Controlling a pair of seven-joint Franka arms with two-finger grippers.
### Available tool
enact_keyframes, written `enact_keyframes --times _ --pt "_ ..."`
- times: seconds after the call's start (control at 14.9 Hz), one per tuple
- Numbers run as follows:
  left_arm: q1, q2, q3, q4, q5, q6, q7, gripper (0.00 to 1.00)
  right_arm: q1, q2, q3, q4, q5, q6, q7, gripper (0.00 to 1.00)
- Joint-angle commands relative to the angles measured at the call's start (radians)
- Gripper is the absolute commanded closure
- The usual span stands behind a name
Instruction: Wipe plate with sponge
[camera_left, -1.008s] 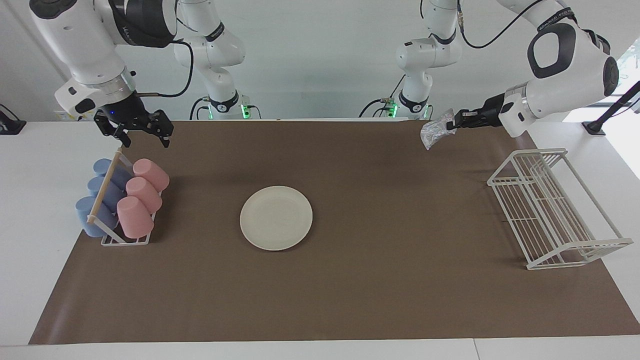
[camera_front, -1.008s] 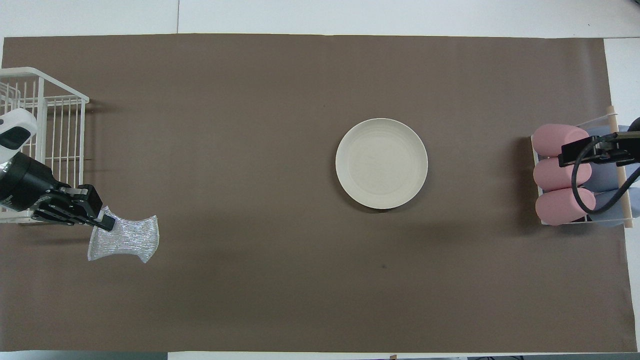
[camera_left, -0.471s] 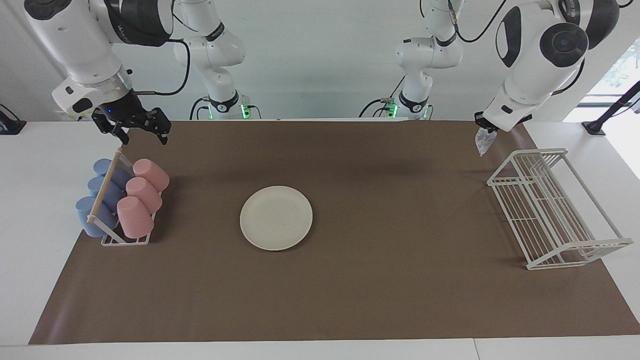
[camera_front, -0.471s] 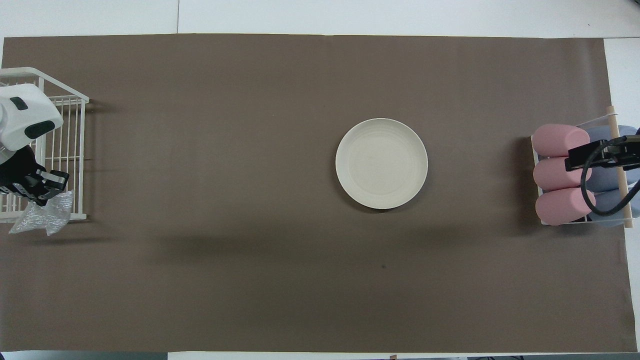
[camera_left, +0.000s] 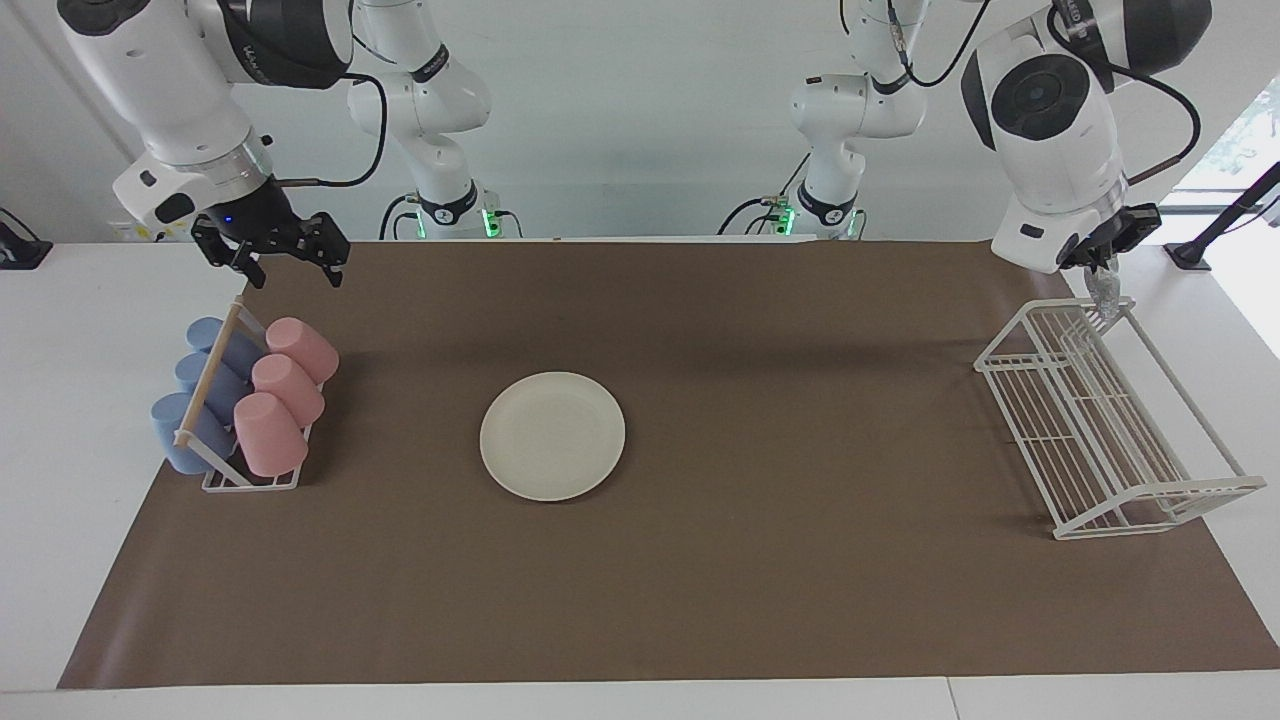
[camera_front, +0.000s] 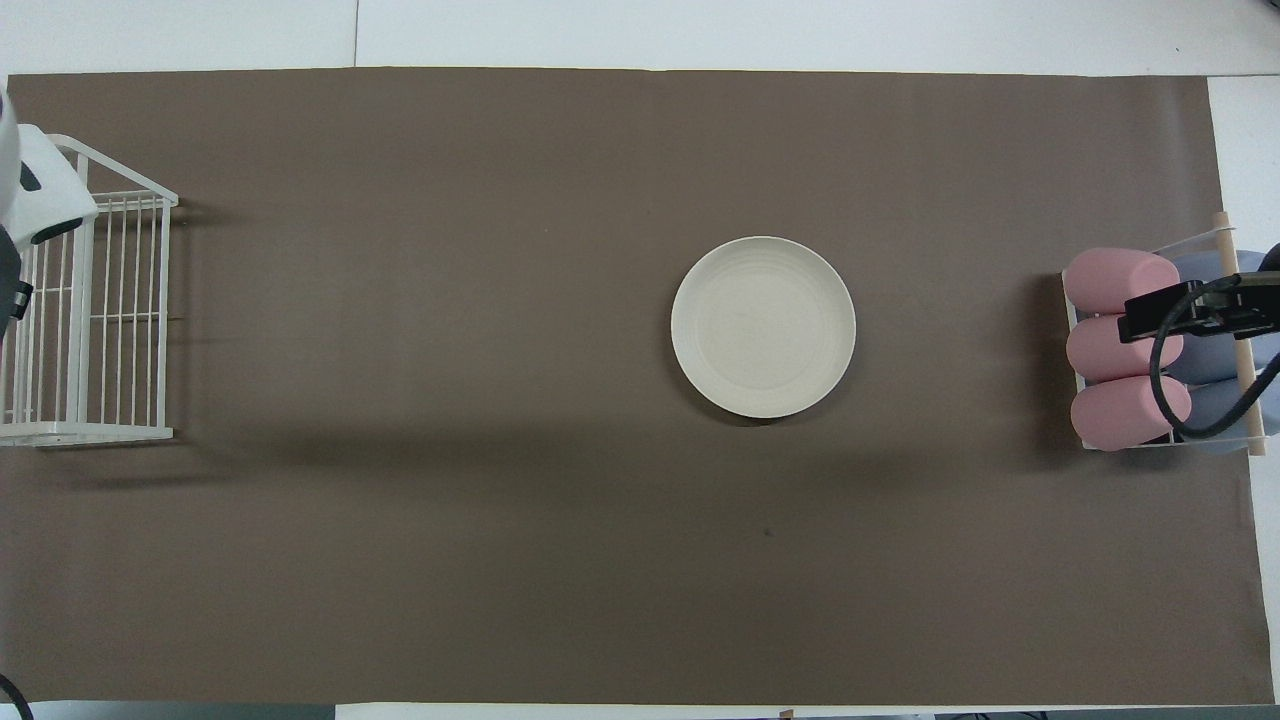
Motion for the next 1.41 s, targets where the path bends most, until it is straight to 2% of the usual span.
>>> enact_keyframes --times 0.0,0.13,0.34,0.54,0.74,1.14,1.34 --pt "-0.020 0.022 0.010 -0.073 0.160 0.081 -0.016 1.00 -0.004 -0.010 0.002 0.000 0.017 -0.017 -0.019 0.00" --pt "-0.017 0.040 0.011 -0.141 0.254 0.156 -0.143 1.00 -0.004 -0.010 0.003 0.001 0.017 -0.017 -0.019 0.00" --pt "-0.010 0.091 0.011 -0.153 0.332 0.211 -0.225 1.00 -0.004 -0.010 0.003 0.001 0.017 -0.017 -0.022 0.00" --pt "-0.036 0.155 0.011 -0.224 0.400 0.203 -0.541 1.00 -0.003 -0.012 0.008 0.003 0.017 -0.016 -0.019 0.00" --pt "-0.049 0.203 0.011 -0.232 0.420 0.173 -0.662 1.00 -0.004 -0.012 0.008 0.003 0.017 -0.019 -0.021 0.00" --pt "-0.052 0.191 0.008 -0.313 0.420 0.199 -0.821 1.00 -0.003 -0.012 0.008 0.003 0.017 -0.019 -0.022 0.00" --pt "-0.053 0.191 0.007 -0.314 0.415 0.202 -0.831 1.00 -0.004 -0.012 0.008 0.001 0.015 -0.022 -0.022 0.00"
